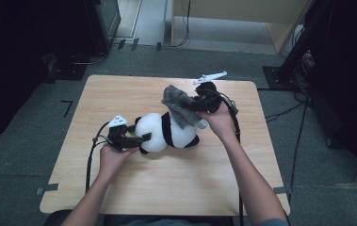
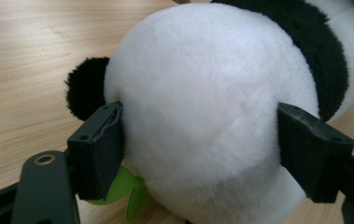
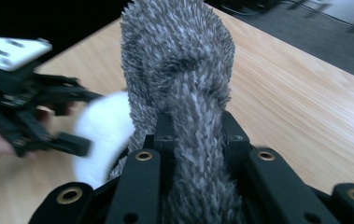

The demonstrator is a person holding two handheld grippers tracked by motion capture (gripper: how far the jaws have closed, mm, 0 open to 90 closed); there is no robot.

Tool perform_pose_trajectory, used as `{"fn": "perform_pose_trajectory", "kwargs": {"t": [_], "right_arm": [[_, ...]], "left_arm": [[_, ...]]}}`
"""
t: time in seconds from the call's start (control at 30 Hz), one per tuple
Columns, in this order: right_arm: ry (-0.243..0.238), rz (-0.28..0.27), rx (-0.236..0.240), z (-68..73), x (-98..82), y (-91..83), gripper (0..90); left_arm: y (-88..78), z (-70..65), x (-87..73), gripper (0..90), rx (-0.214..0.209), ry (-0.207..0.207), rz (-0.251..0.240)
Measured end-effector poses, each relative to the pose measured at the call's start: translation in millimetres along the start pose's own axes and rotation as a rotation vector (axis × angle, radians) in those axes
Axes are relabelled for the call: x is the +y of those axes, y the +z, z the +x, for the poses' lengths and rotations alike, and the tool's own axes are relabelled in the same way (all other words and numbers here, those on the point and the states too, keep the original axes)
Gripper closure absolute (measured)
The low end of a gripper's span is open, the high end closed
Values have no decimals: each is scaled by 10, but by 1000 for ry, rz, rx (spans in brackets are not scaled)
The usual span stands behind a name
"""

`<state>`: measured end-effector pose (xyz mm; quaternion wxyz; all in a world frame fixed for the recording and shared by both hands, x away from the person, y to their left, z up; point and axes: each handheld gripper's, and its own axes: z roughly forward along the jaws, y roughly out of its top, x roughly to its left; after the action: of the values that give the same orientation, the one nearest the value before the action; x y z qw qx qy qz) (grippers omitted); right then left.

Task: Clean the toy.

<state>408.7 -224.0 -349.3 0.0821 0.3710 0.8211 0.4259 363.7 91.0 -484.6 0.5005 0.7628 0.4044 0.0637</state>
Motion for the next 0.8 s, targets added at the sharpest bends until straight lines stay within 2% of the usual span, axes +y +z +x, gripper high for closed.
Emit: {"fn": "perform_pose_trajectory", "kwargs": {"t": [0.1,0.2,0.43,0.57,0.67,0.8], "right_arm": [[-24,4,24,132,88,77,748],[-47,22,49,255,170,234,748],[-48,51,105,451,245,587,747],[-49,81,125,535,253,789,747],[-57,107,128,585,243,927,745],[-87,165,82,634,208,1076,735]], "left_arm": [[-1,1,1,209,1,3,0],[-3,1,1,206,0,4,-1],[-5,-4,5,196,-5,-5,-6],[-14,-7,5,189,-7,10,-1],[-13,-11,4,184,-5,17,-3],[-11,-13,4,183,-4,14,-3]]}}
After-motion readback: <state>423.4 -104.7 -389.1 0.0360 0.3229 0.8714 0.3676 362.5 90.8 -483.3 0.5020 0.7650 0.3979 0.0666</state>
